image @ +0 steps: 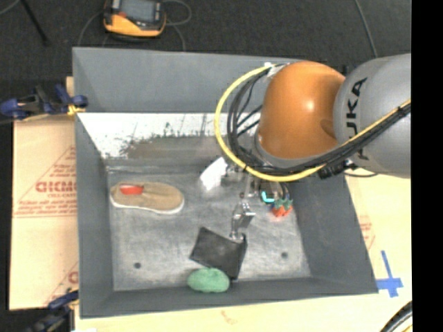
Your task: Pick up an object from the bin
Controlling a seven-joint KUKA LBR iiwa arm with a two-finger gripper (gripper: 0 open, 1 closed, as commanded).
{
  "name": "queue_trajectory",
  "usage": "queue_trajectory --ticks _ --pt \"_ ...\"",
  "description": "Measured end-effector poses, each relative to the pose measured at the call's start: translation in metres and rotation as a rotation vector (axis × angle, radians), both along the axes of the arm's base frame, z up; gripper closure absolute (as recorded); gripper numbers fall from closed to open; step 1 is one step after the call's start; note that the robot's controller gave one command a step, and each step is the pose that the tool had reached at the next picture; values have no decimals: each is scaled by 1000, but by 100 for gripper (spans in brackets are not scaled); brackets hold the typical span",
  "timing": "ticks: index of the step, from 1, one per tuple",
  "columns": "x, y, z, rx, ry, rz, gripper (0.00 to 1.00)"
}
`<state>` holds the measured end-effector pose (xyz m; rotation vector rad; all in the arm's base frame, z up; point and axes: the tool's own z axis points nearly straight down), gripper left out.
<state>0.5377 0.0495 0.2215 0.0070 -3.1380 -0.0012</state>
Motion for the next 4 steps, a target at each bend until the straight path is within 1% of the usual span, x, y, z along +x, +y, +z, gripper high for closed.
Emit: queue_trajectory --ticks 1,2,3,4 --pt "1 0 3 1 -7 -1 0" --pt "-15 -15 -38 1 -15 -2 0" --pt "-24 -21 -145 1 -6 -53 100" --pt "-24 -21 -145 1 -6 -53 100"
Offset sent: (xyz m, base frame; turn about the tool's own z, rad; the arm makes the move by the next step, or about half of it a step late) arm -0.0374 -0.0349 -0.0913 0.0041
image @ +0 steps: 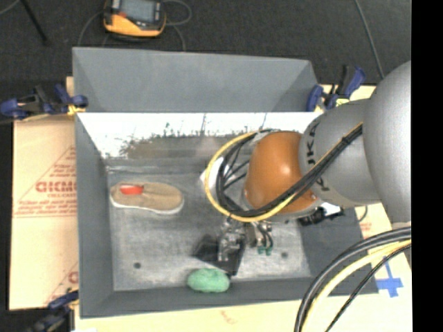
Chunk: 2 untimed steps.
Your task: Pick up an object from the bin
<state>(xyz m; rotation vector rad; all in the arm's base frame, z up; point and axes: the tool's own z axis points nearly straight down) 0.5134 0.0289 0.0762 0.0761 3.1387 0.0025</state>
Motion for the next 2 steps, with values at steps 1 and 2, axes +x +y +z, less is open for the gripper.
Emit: queue_trajectory --ticks 1,2 --pt "1 -2 52 -1 7 -22 100" --pt "-1 -9 69 -1 -15 -22 100"
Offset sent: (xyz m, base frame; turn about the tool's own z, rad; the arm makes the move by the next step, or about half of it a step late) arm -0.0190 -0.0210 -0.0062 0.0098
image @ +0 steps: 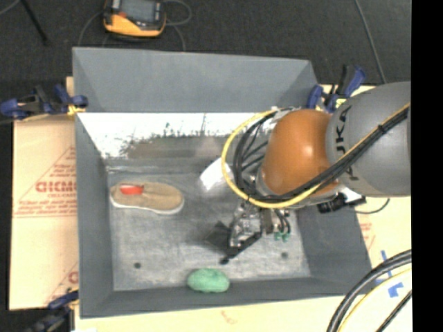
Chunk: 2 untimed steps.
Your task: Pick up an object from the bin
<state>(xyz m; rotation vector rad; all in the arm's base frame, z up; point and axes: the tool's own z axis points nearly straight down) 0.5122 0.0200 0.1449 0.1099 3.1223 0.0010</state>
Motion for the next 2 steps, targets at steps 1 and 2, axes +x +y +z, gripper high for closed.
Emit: queue_trajectory --ticks 1,2 --pt "-5 2 9 0 29 1 100" --pt "-8 7 73 0 20 12 100"
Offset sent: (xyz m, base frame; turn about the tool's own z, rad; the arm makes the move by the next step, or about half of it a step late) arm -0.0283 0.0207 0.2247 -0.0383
